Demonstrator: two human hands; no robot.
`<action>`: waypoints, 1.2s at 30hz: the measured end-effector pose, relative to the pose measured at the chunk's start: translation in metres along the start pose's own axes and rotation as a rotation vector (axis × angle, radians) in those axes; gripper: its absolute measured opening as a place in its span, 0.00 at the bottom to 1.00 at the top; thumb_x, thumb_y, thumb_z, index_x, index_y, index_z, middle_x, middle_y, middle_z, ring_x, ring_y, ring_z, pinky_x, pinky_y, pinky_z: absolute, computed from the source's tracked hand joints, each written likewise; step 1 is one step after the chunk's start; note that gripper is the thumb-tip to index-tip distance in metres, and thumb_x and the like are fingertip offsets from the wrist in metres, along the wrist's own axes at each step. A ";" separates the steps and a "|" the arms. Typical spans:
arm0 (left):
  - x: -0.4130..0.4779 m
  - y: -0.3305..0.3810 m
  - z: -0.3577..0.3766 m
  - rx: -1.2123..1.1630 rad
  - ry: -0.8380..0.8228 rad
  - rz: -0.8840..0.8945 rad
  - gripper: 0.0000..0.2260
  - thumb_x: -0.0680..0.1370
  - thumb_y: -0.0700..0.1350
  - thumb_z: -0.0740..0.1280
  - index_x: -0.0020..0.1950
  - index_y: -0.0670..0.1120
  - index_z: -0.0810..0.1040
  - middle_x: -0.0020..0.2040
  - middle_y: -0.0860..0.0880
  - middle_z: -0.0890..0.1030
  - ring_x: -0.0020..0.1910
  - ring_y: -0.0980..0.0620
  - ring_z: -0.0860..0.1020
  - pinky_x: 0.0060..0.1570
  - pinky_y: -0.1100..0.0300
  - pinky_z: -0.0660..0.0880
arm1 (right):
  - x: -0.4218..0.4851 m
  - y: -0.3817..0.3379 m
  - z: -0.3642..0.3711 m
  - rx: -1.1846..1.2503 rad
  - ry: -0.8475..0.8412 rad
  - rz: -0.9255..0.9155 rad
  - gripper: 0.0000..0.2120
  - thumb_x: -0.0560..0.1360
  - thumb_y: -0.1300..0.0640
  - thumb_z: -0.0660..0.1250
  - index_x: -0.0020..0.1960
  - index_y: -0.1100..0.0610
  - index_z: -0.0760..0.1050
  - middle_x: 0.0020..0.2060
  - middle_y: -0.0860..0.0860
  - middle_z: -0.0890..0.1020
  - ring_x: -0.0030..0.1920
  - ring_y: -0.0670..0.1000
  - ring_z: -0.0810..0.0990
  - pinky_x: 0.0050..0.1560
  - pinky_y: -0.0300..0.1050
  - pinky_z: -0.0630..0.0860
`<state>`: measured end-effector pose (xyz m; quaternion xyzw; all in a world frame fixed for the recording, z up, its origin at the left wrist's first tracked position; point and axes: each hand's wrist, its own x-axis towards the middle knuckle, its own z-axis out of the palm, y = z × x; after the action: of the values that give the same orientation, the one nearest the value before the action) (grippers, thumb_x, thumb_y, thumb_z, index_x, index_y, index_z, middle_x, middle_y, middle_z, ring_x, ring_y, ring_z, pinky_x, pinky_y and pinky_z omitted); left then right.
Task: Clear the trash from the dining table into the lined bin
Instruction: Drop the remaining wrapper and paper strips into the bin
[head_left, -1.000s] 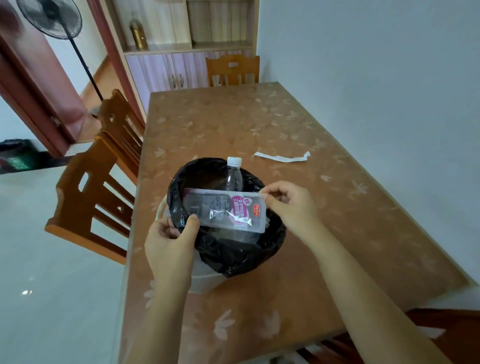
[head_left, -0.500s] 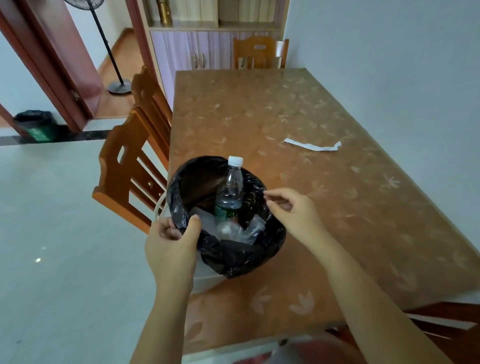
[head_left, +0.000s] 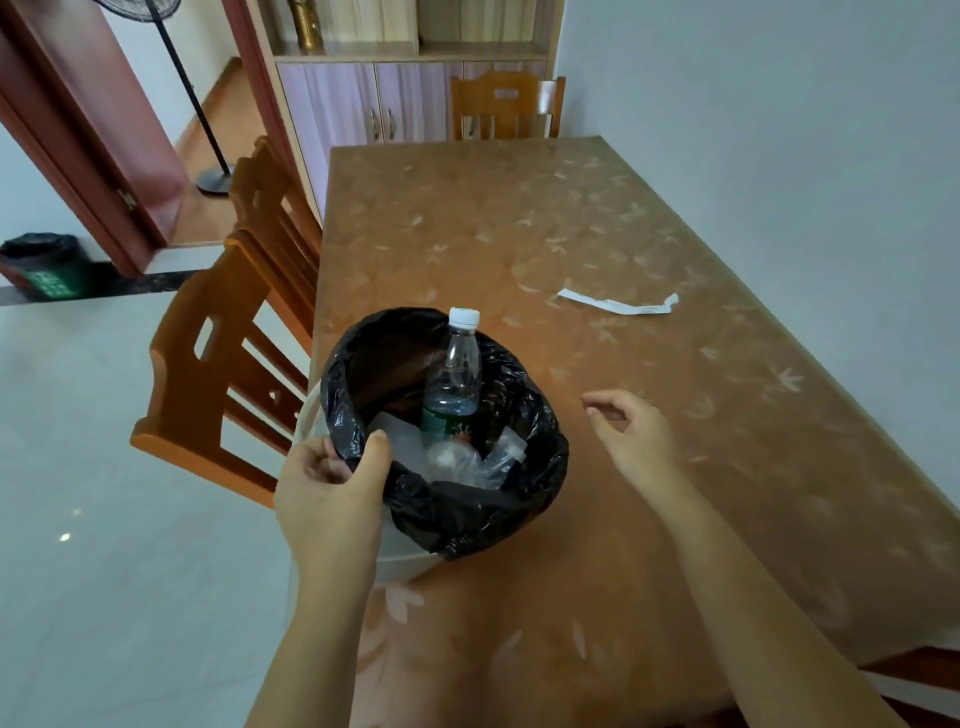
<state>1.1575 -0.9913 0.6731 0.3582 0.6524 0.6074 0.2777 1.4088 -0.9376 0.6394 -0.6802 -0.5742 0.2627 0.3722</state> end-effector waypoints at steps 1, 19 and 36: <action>0.006 0.002 0.010 0.005 -0.006 0.001 0.10 0.70 0.46 0.70 0.35 0.48 0.69 0.22 0.58 0.66 0.24 0.61 0.65 0.26 0.68 0.68 | 0.011 0.006 -0.003 -0.001 0.008 0.019 0.09 0.74 0.60 0.63 0.53 0.53 0.77 0.50 0.47 0.80 0.46 0.41 0.76 0.44 0.31 0.68; 0.087 0.014 0.214 0.137 -0.075 0.088 0.12 0.68 0.53 0.69 0.39 0.45 0.72 0.31 0.48 0.72 0.28 0.57 0.70 0.29 0.59 0.71 | 0.227 0.130 -0.031 0.036 0.047 0.219 0.11 0.73 0.63 0.61 0.55 0.58 0.76 0.54 0.55 0.79 0.50 0.49 0.75 0.51 0.45 0.72; 0.124 0.013 0.275 0.187 -0.005 0.110 0.11 0.66 0.57 0.68 0.40 0.53 0.73 0.41 0.39 0.78 0.38 0.46 0.77 0.38 0.54 0.78 | 0.358 0.190 0.016 -0.183 -0.088 0.143 0.12 0.72 0.63 0.62 0.55 0.58 0.76 0.51 0.59 0.78 0.51 0.60 0.75 0.51 0.53 0.71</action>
<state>1.3057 -0.7284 0.6656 0.4194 0.6848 0.5574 0.2109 1.5801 -0.5967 0.5022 -0.7384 -0.5615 0.2646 0.2635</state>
